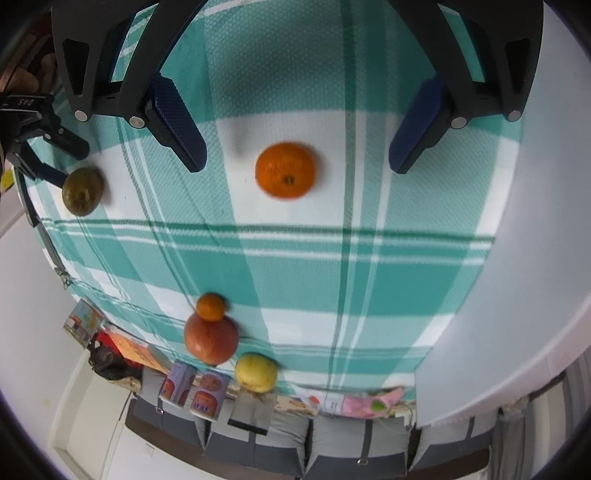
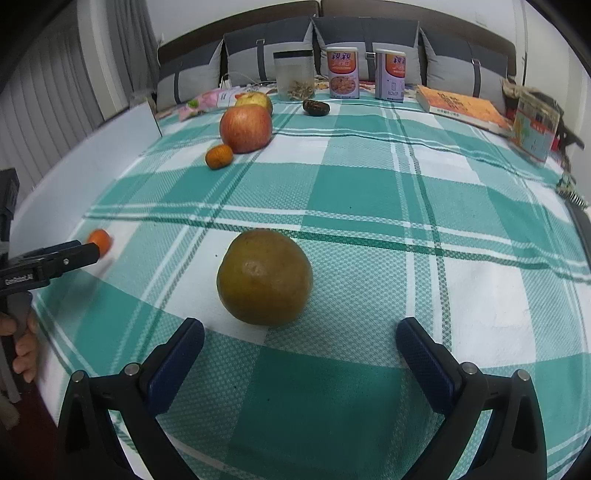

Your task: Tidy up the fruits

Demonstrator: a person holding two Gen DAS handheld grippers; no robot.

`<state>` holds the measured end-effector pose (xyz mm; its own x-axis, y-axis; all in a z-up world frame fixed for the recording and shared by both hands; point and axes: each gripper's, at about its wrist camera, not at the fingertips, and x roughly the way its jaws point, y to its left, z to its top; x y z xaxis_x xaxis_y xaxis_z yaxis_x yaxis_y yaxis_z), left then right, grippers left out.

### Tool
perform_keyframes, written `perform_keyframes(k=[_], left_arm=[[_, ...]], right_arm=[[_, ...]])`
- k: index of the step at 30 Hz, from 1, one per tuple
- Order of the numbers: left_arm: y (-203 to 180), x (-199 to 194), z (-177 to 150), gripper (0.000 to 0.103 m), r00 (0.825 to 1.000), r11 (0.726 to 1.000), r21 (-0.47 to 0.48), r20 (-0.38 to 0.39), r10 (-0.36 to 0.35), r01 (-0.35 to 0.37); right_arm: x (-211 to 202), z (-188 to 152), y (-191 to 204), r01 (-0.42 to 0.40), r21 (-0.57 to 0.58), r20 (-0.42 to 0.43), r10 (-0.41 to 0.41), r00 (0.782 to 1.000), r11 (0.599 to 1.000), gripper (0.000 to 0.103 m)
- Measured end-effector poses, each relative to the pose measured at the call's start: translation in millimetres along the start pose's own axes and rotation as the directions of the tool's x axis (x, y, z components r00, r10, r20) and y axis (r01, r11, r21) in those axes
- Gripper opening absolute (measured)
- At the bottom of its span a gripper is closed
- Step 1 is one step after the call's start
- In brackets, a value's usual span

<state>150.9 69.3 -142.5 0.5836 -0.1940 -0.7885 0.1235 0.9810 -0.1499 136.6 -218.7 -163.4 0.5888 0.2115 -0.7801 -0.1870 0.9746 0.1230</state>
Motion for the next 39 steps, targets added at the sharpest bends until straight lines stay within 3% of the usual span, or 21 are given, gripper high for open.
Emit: perform_keyframes(k=[4,6,7,9,10,15,18,19,20,21,23,28,32,36,39], left_arm=[[-17.6,3.2,6.1,0.096,0.999,0.993,0.107,0.01,0.048,-0.049],[-24.7,7.0,3.4,0.069,0.997,0.985,0.16,-0.007,0.073,-0.071],[-26.4,11.8,0.9,0.05,0.996,0.981,0.178,-0.036,0.08,-0.072],[-27.6,13.1,-3.7,0.044,0.996,0.979,0.189,-0.032,0.08,-0.072],[-28.9,14.1,-4.3,0.033,0.996,0.979,0.191,-0.036,0.081,-0.073],[-30.9,10.1,2.9,0.03,0.998,0.989,0.14,-0.029,0.056,-0.052],[-30.1,4.7,8.4,0.03,0.999,0.995,0.098,-0.044,0.022,-0.017],[-29.4,2.1,9.5,0.03,0.999,0.996,0.084,-0.049,0.009,-0.004],[-27.7,-2.4,7.8,0.03,0.999,0.997,0.075,-0.054,-0.002,0.006],[-27.5,-5.3,7.6,0.03,0.998,0.998,0.066,-0.058,-0.012,0.016],[-26.1,-14.6,5.5,0.03,0.997,0.998,0.051,-0.064,-0.036,0.039],[-19.7,-46.6,0.8,0.03,0.993,0.994,-0.007,-0.057,-0.105,0.105],[-4.0,-90.0,3.3,0.03,0.989,0.988,-0.05,-0.011,-0.147,0.147],[31.1,-142.9,10.9,0.03,0.99,0.989,-0.075,0.062,-0.124,0.129],[76.0,-176.9,13.6,0.03,0.993,0.992,-0.116,0.108,-0.043,0.056]], right_arm=[[-5.9,1.8,-12.0,-0.055,0.072,0.001,0.055,0.998,0.996,0.103],[-11.7,2.6,-21.2,-0.063,0.118,0.007,0.062,0.998,0.991,0.103],[-13.4,3.0,-22.2,-0.06,0.118,0.007,0.059,0.998,0.991,0.103],[-18.8,5.6,-18.3,-0.048,0.088,0.013,0.047,0.999,0.995,0.103],[-19.8,7.4,-16.2,-0.05,0.076,0.016,0.049,0.999,0.996,0.103],[-11.6,24.2,18.5,-0.029,-0.069,-0.003,0.029,1.0,0.997,0.102],[0.2,29.9,31.0,0.041,-0.163,-0.027,-0.046,0.999,0.986,0.091],[3.5,30.5,32.3,0.053,-0.182,-0.038,-0.061,0.997,0.982,0.076],[6.9,31.3,32.6,0.058,-0.198,-0.053,-0.07,0.996,0.978,0.053],[10.3,31.6,32.6,0.046,-0.209,-0.075,-0.063,0.995,0.977,0.05],[9.4,32.7,30.0,0.031,-0.191,-0.082,-0.047,0.996,0.981,0.05],[-5.7,38.2,14.6,-0.091,-0.036,-0.085,0.088,0.992,0.995,0.05],[-17.6,47.9,16.6,-0.176,0.039,-0.088,0.179,0.98,0.984,0.05],[-30.7,69.3,45.0,-0.279,0.065,-0.102,0.285,0.953,0.958,0.05],[-37.0,89.5,88.3,-0.358,0.03,-0.114,0.36,0.926,0.933,0.05]])
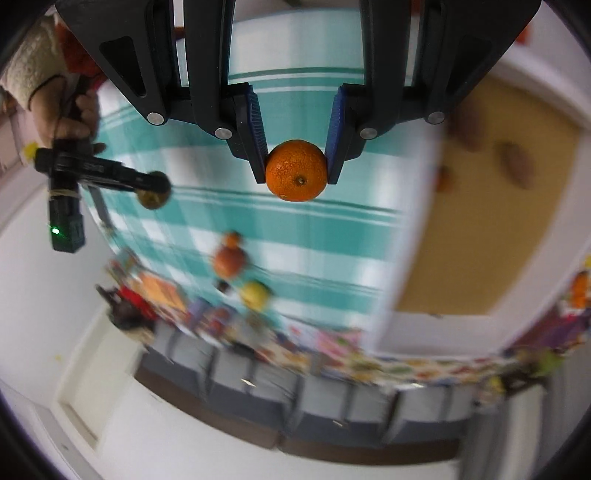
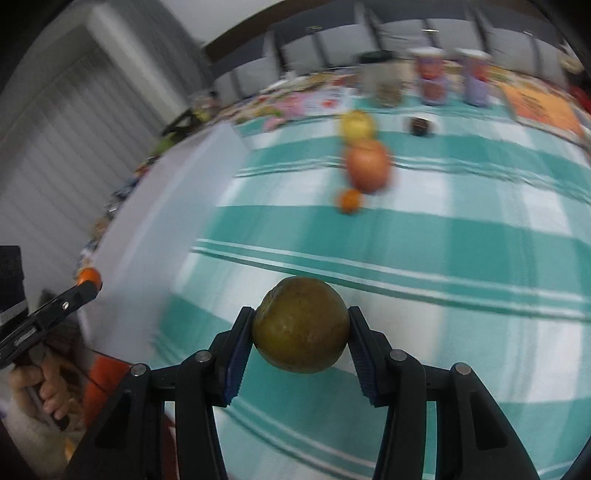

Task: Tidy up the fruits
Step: 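Carry both fruits into the white box and open both tools, then return both tools toward the remaining fruits on the table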

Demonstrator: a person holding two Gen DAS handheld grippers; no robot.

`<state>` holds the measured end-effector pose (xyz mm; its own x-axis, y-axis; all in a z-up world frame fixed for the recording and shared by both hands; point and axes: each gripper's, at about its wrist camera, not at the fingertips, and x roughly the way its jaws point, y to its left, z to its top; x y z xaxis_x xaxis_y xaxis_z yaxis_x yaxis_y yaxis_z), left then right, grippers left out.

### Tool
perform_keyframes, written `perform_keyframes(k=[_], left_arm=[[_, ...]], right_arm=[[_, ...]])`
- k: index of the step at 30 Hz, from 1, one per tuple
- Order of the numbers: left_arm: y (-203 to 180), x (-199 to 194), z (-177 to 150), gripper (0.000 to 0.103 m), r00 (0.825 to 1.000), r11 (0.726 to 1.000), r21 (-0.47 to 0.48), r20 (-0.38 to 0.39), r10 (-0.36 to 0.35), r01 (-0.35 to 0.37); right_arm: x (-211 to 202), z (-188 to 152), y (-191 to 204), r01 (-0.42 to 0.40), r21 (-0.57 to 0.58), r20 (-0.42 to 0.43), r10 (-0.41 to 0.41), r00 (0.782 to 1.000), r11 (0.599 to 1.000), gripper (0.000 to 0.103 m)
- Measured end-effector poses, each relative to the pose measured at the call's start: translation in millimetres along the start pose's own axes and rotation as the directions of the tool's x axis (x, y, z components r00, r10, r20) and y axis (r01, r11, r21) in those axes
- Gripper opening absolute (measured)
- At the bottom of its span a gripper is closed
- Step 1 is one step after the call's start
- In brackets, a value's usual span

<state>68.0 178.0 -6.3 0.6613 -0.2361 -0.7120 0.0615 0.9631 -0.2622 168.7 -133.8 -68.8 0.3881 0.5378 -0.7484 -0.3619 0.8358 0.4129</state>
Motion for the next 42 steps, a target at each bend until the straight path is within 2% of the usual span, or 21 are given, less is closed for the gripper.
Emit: perform_keyframes(k=[4,7,10,12,15,18,19,20,22,24,26,27,29,31,34,36,37,40,42], left_arm=[[75.6,-25.2,1.9,0.03,0.99,0.986,-0.099,0.017,0.139,-0.136],[120.4,-24.2,-4.7,0.03,0.98,0.965,-0.173,-0.029,0.196,-0.198],[147.1,-10.0,-10.1,0.03,0.965,0.947,-0.195,-0.104,0.24,-0.256],[158.3,5.2,-13.9,0.03,0.953,0.937,-0.2,-0.161,0.256,-0.286],[164.7,15.5,-18.0,0.031,0.938,0.926,-0.197,-0.196,0.285,-0.322],[168.8,14.2,-20.0,0.035,0.928,0.916,-0.192,-0.201,0.315,-0.353],[169.9,10.9,-21.2,0.048,0.925,0.913,-0.188,-0.193,0.327,-0.362],[168.8,8.4,-21.8,0.068,0.923,0.911,-0.185,-0.183,0.337,-0.369],[166.1,-2.1,-24.4,0.085,0.924,0.907,-0.186,-0.136,0.358,-0.379],[161.1,-12.0,-25.4,0.085,0.927,0.908,-0.187,-0.087,0.364,-0.374],[156.1,-22.2,-25.8,0.086,0.934,0.912,-0.203,-0.036,0.356,-0.356],[150.0,-28.1,-24.5,0.086,0.937,0.915,-0.212,-0.004,0.349,-0.342],[140.8,-33.3,-20.1,0.086,0.941,0.92,-0.222,0.036,0.338,-0.322],[120.7,-36.6,-13.6,0.087,0.948,0.932,-0.225,0.082,0.308,-0.284],[84.7,-31.1,-5.0,0.09,0.96,0.955,-0.193,0.125,0.252,-0.226],[53.8,-18.8,-1.5,0.092,0.97,0.972,-0.143,0.129,0.205,-0.187],[36.1,-8.6,-1.4,0.094,0.977,0.981,-0.108,0.119,0.175,-0.162],[-16.1,34.6,-7.2,0.094,0.995,0.995,-0.002,0.039,0.097,-0.097],[-46.9,69.8,-16.3,0.094,0.999,0.997,0.068,-0.012,0.048,-0.047]], right_arm=[[18.7,24.9,74.5,-0.113,-0.089,-0.034,0.11,0.993,0.99,0.05],[39.0,43.8,145.8,-0.193,-0.186,-0.078,0.182,0.98,0.963,0.05],[68.5,58.1,214.2,-0.238,-0.284,-0.14,0.206,0.969,0.929,0.05],[101.9,62.1,255.5,-0.226,-0.364,-0.197,0.162,0.967,0.904,0.05],[152.0,59.6,289.9,-0.184,-0.421,-0.266,0.073,0.961,0.888,0.05],[181.9,49.5,302.6,-0.128,-0.463,-0.283,-0.009,0.959,0.877,0.05],[187.2,47.2,304.3,-0.115,-0.469,-0.283,-0.026,0.959,0.876,0.05],[192.9,45.5,303.5,-0.097,-0.473,-0.279,-0.045,0.959,0.876,0.051],[194.8,49.1,297.4,-0.067,-0.462,-0.244,-0.054,0.968,0.884,0.055],[174.3,59.4,287.7,-0.041,-0.42,-0.143,-0.021,0.99,0.907,0.07],[148.3,70.5,275.0,-0.019,-0.379,-0.033,0.007,0.999,0.925,0.094],[127.1,77.5,263.3,0.0,-0.349,0.044,0.016,0.999,0.937,0.098],[94.9,83.8,239.7,0.033,-0.31,0.141,0.012,0.99,0.95,0.101],[70.7,86.0,213.7,0.065,-0.285,0.199,-0.008,0.98,0.956,0.103],[45.6,74.2,172.2,0.142,-0.279,0.237,-0.075,0.968,0.95,0.103],[36.4,53.0,125.4,0.232,-0.284,0.243,-0.164,0.956,0.93,0.103],[31.9,44.5,112.6,0.26,-0.285,0.239,-0.194,0.951,0.923,0.103],[33.3,6.9,37.8,0.379,-0.273,0.187,-0.338,0.922,0.884,0.103],[28.9,-21.4,-19.5,0.45,-0.224,0.144,-0.427,0.893,0.865,0.103]])
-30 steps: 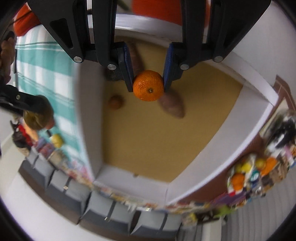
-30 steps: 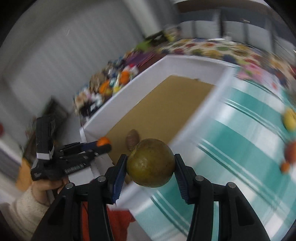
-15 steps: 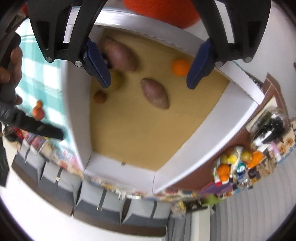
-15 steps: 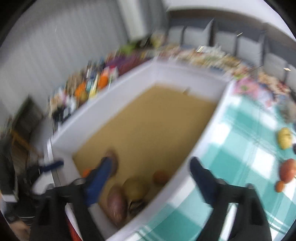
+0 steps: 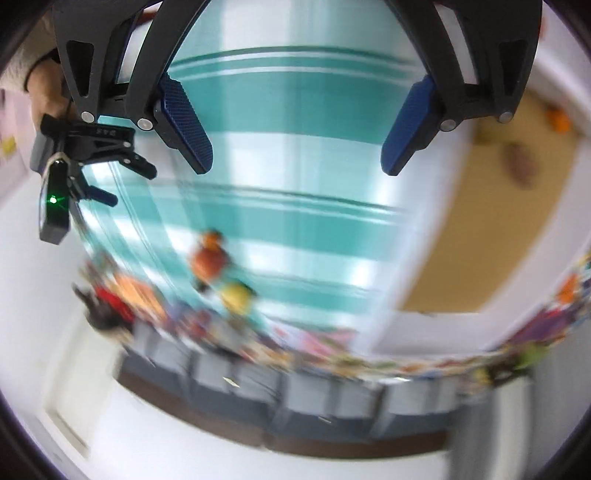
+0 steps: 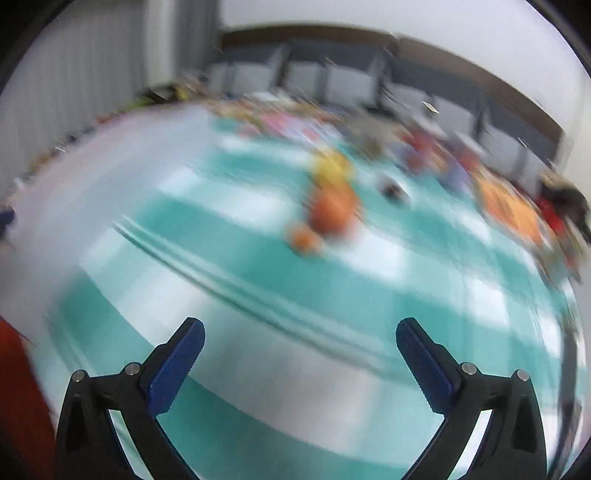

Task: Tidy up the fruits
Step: 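Return both tools toward the remaining fruits on the table, then move the left tool to the second orange and close on it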

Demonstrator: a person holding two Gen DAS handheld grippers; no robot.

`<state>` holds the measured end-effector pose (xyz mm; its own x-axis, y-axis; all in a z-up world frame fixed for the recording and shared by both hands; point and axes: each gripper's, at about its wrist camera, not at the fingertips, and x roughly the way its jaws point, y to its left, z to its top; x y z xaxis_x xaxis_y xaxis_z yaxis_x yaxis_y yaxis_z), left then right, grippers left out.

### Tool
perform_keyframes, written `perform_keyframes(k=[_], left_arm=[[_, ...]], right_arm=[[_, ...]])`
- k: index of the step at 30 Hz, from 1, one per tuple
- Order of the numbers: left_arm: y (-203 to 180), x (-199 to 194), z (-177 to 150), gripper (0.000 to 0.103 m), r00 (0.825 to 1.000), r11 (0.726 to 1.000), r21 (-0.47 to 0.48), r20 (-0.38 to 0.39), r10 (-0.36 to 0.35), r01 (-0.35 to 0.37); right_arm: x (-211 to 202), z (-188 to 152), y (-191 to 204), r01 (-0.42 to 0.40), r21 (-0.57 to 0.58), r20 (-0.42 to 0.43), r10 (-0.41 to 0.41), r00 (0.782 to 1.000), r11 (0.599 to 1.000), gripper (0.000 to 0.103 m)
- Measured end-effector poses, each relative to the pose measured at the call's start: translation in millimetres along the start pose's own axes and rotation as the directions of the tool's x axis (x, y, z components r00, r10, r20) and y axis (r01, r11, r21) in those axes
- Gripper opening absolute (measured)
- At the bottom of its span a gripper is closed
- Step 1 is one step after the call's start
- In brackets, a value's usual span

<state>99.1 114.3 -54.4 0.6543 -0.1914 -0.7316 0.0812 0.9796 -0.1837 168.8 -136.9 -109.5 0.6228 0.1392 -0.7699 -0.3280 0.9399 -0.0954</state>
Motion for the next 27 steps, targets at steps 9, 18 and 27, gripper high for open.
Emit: perform_keyframes(k=[9,18,27], left_arm=[[-83.0,110.8,-16.0,0.094,0.996,0.988,0.153,-0.081,0.025,-0.013],[-89.0,145.9,-21.6,0.094,0.994,0.985,0.157,-0.079,0.082,-0.069],[-94.8,151.9,-22.2,0.1,0.991,0.979,0.19,-0.092,0.097,-0.078]], right_arm=[[8.8,-73.7,-108.2,0.075,0.315,-0.035,-0.067,0.997,0.946,0.103],[21.5,-71.7,-101.3,0.1,0.295,-0.058,-0.086,0.995,0.95,0.103],[25.1,-74.0,-100.0,0.13,0.286,-0.08,-0.112,0.991,0.949,0.103]])
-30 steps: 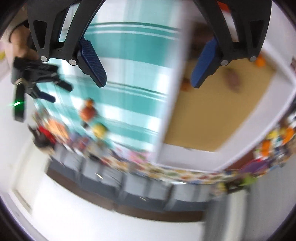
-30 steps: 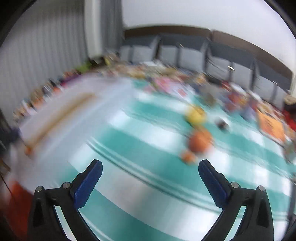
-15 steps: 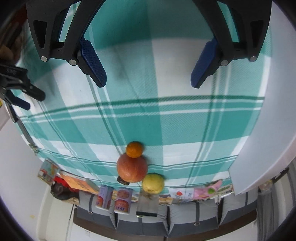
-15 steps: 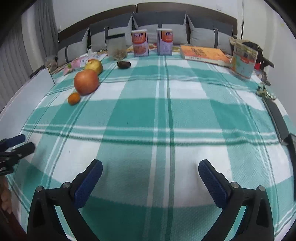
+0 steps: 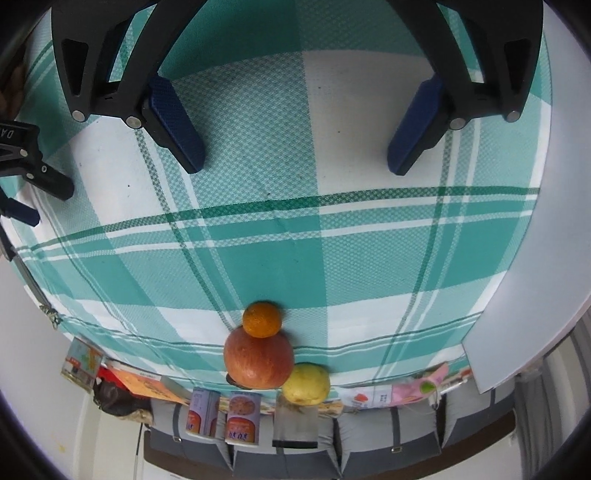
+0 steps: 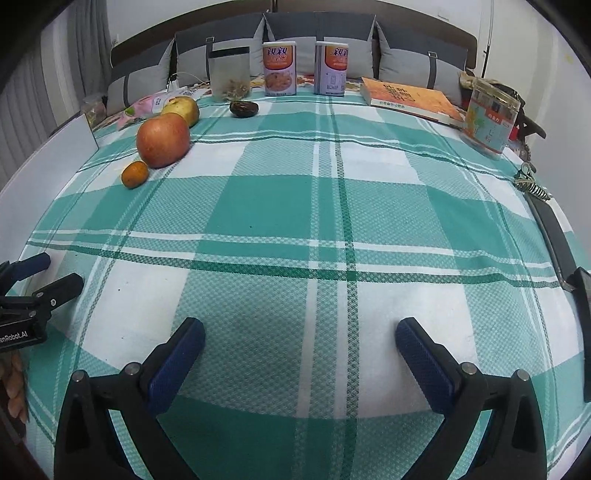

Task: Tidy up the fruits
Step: 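Move the left tool to the second orange and close on it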

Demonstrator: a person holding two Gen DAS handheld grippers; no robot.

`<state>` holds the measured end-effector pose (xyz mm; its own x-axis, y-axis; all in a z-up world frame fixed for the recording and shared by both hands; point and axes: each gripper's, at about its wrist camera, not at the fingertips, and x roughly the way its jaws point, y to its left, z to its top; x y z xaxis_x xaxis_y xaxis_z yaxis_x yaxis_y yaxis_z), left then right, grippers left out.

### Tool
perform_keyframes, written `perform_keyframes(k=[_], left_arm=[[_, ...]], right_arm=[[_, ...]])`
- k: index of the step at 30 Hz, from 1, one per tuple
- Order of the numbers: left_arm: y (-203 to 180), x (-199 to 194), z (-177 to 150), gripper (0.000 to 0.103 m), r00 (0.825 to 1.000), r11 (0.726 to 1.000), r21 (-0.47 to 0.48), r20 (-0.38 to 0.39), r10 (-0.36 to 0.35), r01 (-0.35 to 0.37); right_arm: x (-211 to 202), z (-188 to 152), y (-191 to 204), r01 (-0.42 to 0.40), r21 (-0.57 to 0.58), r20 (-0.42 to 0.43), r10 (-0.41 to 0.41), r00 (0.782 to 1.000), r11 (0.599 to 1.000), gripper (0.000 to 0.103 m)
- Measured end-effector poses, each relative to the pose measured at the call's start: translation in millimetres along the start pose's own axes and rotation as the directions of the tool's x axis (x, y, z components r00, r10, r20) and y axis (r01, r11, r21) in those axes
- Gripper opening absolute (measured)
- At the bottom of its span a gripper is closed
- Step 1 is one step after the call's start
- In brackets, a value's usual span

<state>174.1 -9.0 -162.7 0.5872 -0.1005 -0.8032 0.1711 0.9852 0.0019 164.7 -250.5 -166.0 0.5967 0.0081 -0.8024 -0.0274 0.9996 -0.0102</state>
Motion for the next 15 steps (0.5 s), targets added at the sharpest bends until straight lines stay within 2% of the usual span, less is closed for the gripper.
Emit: perform_keyframes(k=[15], left_arm=[[-0.2,0.5,0.4,0.101,1.0,1.0,-0.002,-0.001,-0.001,0.001]], right_arm=[[0.8,0.4,0.8,0.008,-0.002,-0.002,-0.008,1.0,1.0,0.103]])
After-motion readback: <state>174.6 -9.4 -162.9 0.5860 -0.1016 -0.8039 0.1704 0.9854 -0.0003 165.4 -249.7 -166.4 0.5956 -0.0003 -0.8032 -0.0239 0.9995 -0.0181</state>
